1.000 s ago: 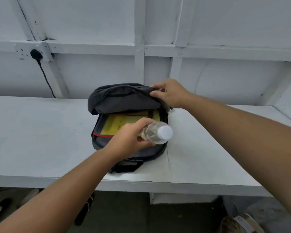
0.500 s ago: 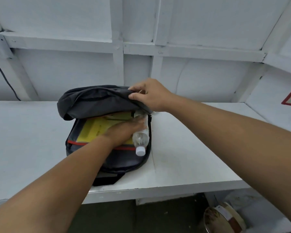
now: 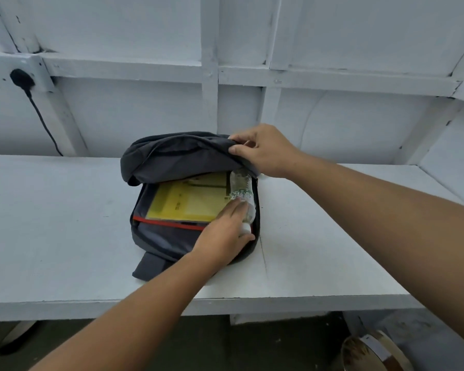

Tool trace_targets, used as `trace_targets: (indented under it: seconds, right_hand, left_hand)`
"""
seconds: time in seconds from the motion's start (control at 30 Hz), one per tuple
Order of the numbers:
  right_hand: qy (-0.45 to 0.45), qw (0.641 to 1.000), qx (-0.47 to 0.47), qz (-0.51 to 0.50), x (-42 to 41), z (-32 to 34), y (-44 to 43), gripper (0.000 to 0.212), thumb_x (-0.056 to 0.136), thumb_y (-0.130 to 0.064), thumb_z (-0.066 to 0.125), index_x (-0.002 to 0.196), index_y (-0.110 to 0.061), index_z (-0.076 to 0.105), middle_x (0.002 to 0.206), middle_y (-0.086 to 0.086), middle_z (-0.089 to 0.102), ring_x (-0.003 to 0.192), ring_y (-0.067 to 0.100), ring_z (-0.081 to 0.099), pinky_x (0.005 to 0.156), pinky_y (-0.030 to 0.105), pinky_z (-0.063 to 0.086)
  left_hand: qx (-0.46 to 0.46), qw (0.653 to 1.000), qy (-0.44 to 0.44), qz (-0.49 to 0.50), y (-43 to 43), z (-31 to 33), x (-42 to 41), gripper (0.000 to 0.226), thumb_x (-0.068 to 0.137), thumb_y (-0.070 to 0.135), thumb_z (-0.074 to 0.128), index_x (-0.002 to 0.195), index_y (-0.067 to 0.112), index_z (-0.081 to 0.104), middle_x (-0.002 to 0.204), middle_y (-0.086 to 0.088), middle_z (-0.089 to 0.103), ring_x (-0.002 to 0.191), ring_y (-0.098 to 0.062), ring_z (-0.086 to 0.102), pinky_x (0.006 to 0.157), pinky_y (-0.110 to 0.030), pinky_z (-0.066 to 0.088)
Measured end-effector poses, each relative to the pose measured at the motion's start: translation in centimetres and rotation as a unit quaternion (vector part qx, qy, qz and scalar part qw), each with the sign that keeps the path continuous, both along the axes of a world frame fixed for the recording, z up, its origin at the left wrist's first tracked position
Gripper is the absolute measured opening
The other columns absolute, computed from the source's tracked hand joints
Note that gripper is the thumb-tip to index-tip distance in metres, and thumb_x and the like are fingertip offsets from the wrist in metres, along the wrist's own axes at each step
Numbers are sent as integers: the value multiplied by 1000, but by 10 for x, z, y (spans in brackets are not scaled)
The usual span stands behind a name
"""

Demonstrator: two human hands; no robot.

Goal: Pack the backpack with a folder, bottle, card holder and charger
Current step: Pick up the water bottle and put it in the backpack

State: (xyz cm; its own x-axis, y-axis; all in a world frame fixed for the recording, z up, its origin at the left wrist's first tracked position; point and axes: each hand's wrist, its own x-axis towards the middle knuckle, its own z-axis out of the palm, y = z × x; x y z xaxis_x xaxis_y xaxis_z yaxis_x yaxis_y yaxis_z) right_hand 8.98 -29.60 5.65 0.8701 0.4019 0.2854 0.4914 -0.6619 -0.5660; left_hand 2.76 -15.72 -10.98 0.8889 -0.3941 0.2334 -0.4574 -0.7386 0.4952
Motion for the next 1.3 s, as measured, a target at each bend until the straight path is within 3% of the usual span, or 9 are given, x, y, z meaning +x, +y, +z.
trace_targets:
  seconds: [0.17, 0.27, 0.37, 0.47, 0.67, 0.87, 0.97, 1.1, 1.3]
  right_hand:
    - [0, 1000, -7, 10, -8, -2, 1, 17, 95, -24, 66, 107, -25, 78, 87, -10, 75, 81, 10, 68, 79, 29, 52]
    - [-3, 1000, -3, 19, -14, -4, -3, 16, 95, -24, 66, 104, -27, 78, 90, -10, 76, 82, 9, 67, 79, 31, 52]
    - [-15, 999, -7, 28, -16, -5, -8, 17, 94, -22, 66, 105, -26, 78, 87, -12, 74, 79, 8, 65, 75, 28, 50]
    - [-20, 999, -3, 30, -16, -5, -12, 17, 95, -21, 65, 106, -23, 78, 88, -13, 73, 81, 7, 65, 78, 28, 51]
    - [-18, 999, 9, 34, -11, -7, -11, 14, 96, -22, 63, 98, -23, 77, 80, -13, 70, 78, 10, 64, 73, 31, 50]
    - [-23, 999, -6, 44, -11, -11, -8, 13, 94, -24, 65, 96, -24, 78, 79, -11, 68, 78, 9, 61, 73, 31, 48]
    - [-32, 998, -5, 46, -15, -14, -10, 13, 93, -23, 66, 99, -21, 78, 83, -6, 71, 79, 10, 62, 75, 32, 49]
    - [-34, 998, -2, 46, -13, -15, -12, 12, 94, -24, 65, 97, -20, 77, 84, -5, 71, 82, 14, 63, 80, 38, 51]
    - [-3, 998, 32, 46, -6, -20, -16, 14, 96, -24, 65, 100, -27, 77, 83, -19, 72, 79, 4, 66, 75, 25, 53]
  left_hand:
    - [64, 994, 4, -84, 1, 15, 33, 63, 98, 21, 66, 153, 7, 37, 171, -10, 16, 158, -21, 9, 122, -25, 9]
    - [84, 990, 24, -111, -5, 28, 55, 57, 97, 14, 65, 148, 5, 42, 169, -9, 20, 157, -20, 13, 125, -31, 15]
    - [65, 991, 49, -110, -10, 42, 74, 26, 92, 9, 67, 114, 1, 56, 126, -9, 56, 118, -23, 51, 95, -38, 43]
    - [47, 993, 84, -66, -12, 49, 87, 13, 88, 12, 61, 96, 6, 52, 91, -9, 56, 86, -30, 53, 72, -42, 45]
    - [34, 993, -8, 109, -11, 13, 79, 48, 95, 40, 61, 138, 19, 59, 123, -11, 72, 109, -35, 65, 87, -45, 54]
    - [-15, 989, 27, 148, -28, 3, 111, 33, 101, 30, 53, 123, 9, 65, 119, -19, 69, 112, -39, 63, 89, -41, 51]
    - [18, 986, 81, 148, -32, 3, 134, 40, 108, 26, 41, 137, 5, 58, 139, -19, 61, 127, -35, 58, 102, -40, 45]
    - [51, 985, 36, 163, -33, 8, 128, 45, 108, 24, 40, 148, 4, 45, 151, -21, 49, 140, -34, 44, 114, -39, 31]
    - [-1, 998, 46, 43, 16, 56, 36, 20, 100, 31, 57, 104, 18, 71, 107, -10, 76, 99, -26, 70, 86, -39, 57]
